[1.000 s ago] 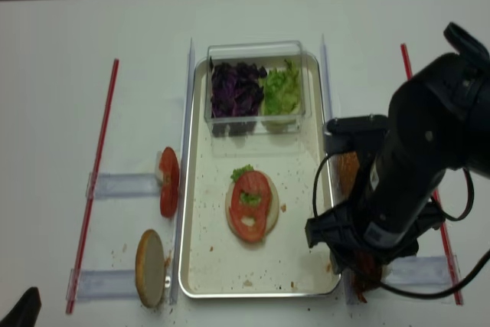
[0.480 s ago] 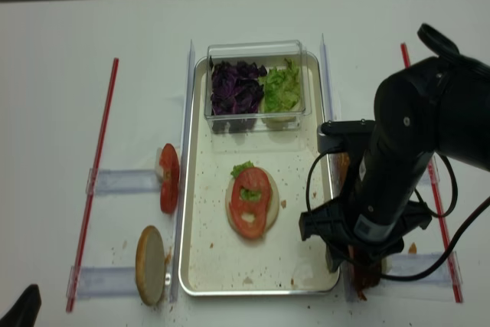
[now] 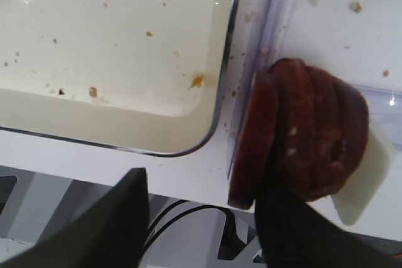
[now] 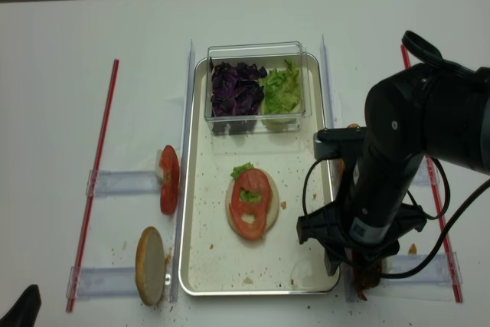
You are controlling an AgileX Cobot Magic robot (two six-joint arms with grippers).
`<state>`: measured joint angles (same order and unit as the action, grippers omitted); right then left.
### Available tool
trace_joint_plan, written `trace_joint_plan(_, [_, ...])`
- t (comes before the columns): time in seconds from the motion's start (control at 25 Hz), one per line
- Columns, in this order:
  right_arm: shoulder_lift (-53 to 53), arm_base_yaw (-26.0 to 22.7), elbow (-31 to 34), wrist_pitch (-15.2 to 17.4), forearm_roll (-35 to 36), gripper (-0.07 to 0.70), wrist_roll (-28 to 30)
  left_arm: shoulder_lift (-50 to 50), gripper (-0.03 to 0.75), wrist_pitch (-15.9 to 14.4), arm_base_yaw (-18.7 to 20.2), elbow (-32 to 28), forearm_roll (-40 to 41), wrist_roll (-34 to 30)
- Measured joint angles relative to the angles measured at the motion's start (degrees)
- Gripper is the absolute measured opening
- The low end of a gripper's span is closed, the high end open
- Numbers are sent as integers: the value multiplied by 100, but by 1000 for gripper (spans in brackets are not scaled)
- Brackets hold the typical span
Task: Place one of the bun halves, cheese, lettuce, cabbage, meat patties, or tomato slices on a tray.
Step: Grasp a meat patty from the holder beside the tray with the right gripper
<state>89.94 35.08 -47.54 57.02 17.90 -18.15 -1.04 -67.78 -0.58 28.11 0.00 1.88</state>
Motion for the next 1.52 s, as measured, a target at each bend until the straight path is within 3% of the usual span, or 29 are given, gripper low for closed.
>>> trace_joint_plan(0.32, [165,0,-34,-33,-46,411,-10,0,493,0,0,0,0,0])
trace_joint_plan(0.6, [206,0,-42,-70,-285,315,-163,0,493,0,0,0,0,0])
trace_joint_plan(0.84, [206,0,-42,-70,-334,294,-184,0,493,0,0,0,0,0])
trace_joint_plan(1.24, [215,0,-42,-37,-544,127,-194,0,493,0,0,0,0,0])
trace_joint_plan(1.52, [215,0,-42,-21,-566,118,-194,0,493,0,0,0,0,0])
